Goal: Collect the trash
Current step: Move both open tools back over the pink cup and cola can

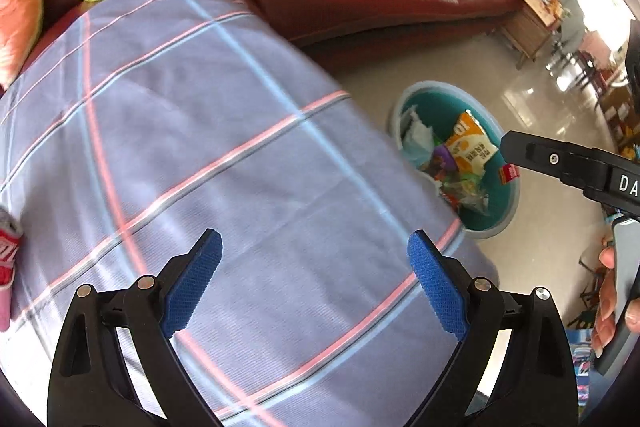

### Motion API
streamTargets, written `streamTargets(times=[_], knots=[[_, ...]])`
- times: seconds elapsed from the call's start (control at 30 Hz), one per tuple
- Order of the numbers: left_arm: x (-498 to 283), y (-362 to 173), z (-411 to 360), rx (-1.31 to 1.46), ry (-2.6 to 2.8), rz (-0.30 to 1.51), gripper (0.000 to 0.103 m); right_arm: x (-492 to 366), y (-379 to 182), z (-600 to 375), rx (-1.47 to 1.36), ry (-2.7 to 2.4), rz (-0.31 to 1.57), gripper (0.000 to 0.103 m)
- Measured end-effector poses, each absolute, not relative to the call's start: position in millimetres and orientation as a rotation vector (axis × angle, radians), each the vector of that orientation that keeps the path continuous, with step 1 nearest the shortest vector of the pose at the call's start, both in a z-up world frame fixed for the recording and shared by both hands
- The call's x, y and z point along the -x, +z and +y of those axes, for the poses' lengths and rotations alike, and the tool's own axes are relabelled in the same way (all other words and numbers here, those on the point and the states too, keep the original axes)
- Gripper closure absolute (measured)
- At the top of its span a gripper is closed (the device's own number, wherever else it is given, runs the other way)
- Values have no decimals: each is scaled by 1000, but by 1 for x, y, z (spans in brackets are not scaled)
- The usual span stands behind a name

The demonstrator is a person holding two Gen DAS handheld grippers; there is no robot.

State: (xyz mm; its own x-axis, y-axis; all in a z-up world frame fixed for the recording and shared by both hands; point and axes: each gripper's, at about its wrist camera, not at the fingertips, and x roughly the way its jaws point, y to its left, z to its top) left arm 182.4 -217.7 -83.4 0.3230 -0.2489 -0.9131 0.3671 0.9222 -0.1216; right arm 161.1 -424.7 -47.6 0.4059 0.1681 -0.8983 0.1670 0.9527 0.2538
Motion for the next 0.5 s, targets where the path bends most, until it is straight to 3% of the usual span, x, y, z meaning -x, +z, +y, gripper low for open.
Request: streamTargets(times=[0.5], knots=[[-145, -66, -65, -131, -271, 1123, 9, -164, -28, -280, -71, 230, 1173, 21]])
